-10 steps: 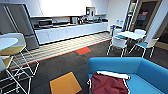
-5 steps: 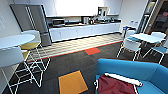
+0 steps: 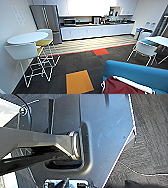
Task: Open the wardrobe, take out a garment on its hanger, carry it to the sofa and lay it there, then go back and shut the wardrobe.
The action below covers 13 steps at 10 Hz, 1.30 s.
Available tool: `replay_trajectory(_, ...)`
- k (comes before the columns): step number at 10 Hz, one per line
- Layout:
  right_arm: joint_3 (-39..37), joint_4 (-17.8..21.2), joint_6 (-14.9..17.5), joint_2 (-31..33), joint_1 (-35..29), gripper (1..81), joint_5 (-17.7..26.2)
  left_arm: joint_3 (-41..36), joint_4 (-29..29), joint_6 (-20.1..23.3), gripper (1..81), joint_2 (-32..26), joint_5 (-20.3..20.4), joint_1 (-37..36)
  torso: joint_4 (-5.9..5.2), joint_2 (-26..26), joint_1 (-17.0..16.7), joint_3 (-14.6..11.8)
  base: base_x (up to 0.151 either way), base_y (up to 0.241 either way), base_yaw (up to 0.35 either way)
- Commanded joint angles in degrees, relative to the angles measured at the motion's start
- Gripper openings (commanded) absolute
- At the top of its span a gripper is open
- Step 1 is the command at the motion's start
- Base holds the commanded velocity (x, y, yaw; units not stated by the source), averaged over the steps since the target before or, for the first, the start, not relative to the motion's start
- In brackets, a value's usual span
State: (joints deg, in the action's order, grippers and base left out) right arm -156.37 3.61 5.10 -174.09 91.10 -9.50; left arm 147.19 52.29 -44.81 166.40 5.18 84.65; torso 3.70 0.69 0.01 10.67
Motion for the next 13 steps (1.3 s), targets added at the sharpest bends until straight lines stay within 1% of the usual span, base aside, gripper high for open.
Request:
replay_trajectory(1, -0.07, -0.09, 0.18, 0.04, -0.87, 81.1, 3.34, 1.34, 0.54, 0.43, 81.1, 0.25, -2.1, -1.55, 0.0, 0.0, 0.0, 0.0, 0.0, 0.0, 0.294)
replay_trajectory(3, -0.07, -0.09, 0.18, 0.04, -1.05, 81.1, 3.34, 2.49, 0.62, 0.43, 81.1, 0.87, -2.1, -1.55, 0.0, 0.0, 0.0, 0.0, 0.0, 0.0, 0.294)
replay_trajectory(13, -0.15, 0.0, 0.09, 0.12, -0.96, 81.1, 3.34, 2.49, 0.62, 0.52, 81.1, 1.04, -2.1, -1.37, 0.0, 0.0, 0.05, 0.0, 0.0, 0.0, 0.296)
